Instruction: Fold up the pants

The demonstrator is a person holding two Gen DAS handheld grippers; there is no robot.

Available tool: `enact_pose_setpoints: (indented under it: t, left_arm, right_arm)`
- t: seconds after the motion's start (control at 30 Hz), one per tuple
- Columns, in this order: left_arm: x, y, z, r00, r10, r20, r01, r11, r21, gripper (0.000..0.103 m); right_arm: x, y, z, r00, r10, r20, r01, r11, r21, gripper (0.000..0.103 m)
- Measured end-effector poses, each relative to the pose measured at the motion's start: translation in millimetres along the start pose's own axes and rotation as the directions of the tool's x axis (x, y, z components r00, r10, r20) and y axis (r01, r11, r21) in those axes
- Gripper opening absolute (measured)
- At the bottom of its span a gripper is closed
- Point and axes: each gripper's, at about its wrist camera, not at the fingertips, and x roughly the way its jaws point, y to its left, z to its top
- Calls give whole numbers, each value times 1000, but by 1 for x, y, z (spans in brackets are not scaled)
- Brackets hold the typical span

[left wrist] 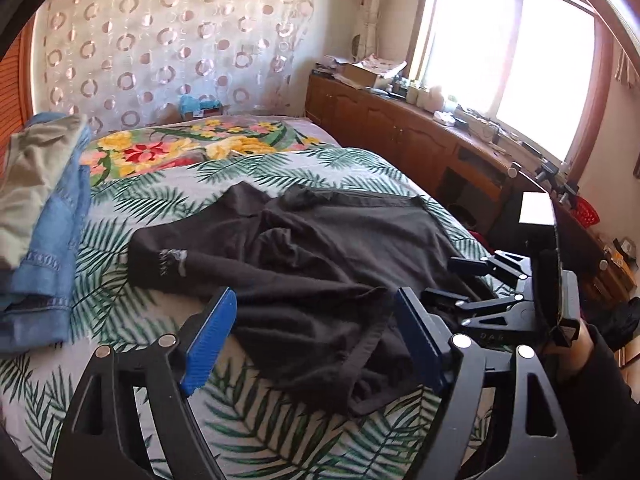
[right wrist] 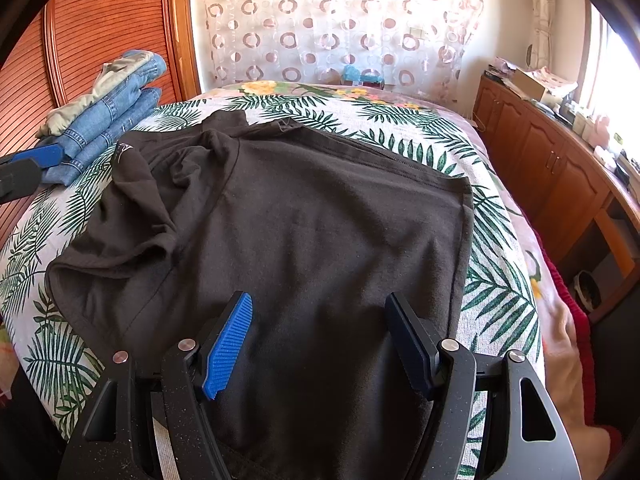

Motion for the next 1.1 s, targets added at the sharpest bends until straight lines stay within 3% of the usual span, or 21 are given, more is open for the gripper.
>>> enact_pose_setpoints:
  t: [0.3, 0.6, 0.83, 1.1]
  left_arm:
    - [11, 31, -31, 995, 86, -51, -88, 995, -43, 81]
    - [19, 36, -42, 989, 135, -52, -136, 991, -7, 81]
    - [24, 38, -48, 986, 154, -61, -154, 988, -3, 81]
    - [18, 39, -50, 988, 156, -18, -156, 988, -16, 81]
  right_arm:
    - [-1, -1, -1, 1000, -1, 14, 1, 1000, 5, 71]
    - [-10, 11, -4, 997, -39, 63, 42, 998, -49, 71]
    - [-21, 30, 1, 994, 37, 100, -31, 998, -57, 71]
    - [-16, 51, 16, 989, 97, 110, -89, 993, -79, 70]
